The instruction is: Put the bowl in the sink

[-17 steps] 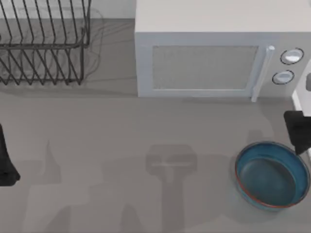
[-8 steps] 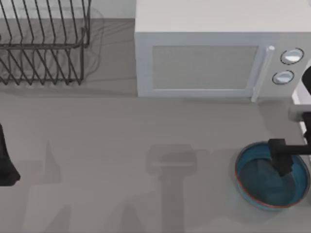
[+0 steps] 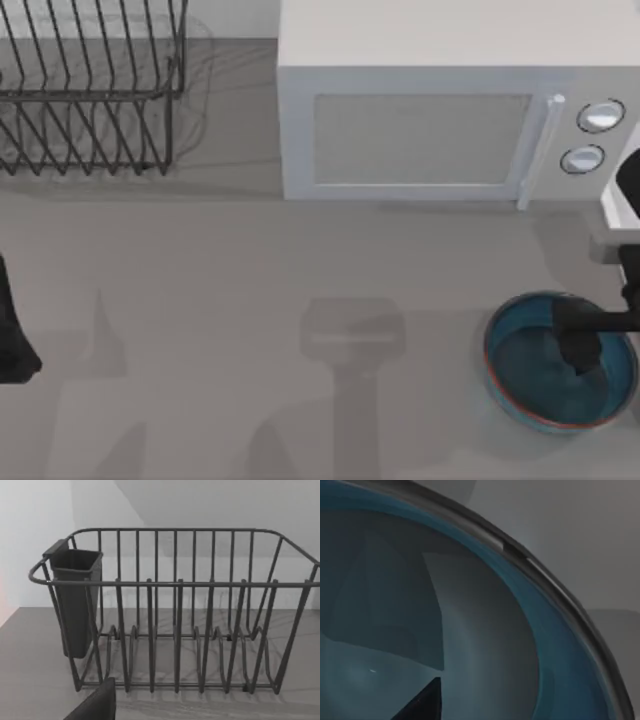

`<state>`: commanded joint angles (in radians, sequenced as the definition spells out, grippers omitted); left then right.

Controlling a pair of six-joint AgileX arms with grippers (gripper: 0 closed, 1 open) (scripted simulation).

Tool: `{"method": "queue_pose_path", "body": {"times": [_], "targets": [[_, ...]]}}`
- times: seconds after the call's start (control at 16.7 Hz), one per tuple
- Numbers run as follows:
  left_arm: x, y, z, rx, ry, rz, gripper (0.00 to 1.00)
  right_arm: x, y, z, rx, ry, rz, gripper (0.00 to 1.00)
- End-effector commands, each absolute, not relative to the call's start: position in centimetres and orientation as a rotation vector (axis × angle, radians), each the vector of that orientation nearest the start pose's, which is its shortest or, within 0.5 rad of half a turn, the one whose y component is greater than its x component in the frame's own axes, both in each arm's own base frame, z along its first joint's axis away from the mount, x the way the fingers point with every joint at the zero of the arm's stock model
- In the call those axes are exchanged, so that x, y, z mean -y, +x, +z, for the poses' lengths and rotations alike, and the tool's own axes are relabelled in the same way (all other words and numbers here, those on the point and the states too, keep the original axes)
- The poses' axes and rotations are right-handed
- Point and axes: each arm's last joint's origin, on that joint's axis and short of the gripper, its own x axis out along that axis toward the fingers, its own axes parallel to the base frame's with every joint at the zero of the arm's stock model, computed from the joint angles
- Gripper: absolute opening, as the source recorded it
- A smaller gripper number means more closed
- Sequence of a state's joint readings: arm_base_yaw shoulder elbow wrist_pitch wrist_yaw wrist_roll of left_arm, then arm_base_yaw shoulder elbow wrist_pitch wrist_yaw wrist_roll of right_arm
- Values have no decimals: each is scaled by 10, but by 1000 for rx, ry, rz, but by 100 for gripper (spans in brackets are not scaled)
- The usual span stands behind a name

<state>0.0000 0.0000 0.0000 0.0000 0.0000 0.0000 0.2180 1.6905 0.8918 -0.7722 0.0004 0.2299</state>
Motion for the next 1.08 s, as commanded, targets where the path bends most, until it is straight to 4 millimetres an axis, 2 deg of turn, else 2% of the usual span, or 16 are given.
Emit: {"method": "queue_pose_path", "body": {"times": [0.66, 1.08], "targets": [[1, 106, 160, 0, 0, 0, 100, -60, 265, 129, -1571, 8, -8, 2], [1, 106, 160, 0, 0, 0, 100, -60, 265, 129, -1571, 8, -8, 0]]}}
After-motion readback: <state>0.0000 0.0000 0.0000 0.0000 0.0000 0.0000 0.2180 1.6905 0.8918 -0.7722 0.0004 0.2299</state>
